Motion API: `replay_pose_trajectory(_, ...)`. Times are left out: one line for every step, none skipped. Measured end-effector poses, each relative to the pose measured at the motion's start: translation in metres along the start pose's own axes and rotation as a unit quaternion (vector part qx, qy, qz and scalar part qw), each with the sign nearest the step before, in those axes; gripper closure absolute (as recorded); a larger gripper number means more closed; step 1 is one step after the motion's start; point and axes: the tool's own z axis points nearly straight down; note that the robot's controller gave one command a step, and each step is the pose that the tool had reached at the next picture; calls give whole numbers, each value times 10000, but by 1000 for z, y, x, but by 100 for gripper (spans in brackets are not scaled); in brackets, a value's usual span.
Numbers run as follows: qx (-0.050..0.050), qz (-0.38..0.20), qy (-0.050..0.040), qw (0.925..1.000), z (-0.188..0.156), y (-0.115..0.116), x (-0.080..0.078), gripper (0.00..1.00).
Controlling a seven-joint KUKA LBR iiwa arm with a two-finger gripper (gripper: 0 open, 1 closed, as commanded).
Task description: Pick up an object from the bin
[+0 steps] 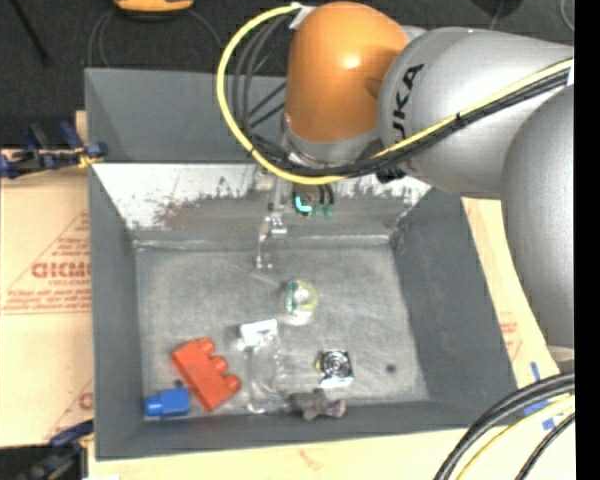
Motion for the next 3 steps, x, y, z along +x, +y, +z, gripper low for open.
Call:
replay_pose_trajectory(-7,203,-45,9998,145,-56,18,0)
replay_pose_trajectory(-9,202,-70,9998,140,-54,16,100)
replay_pose_trajectory(38,-1076,-63,9942,12,-203,63,100)
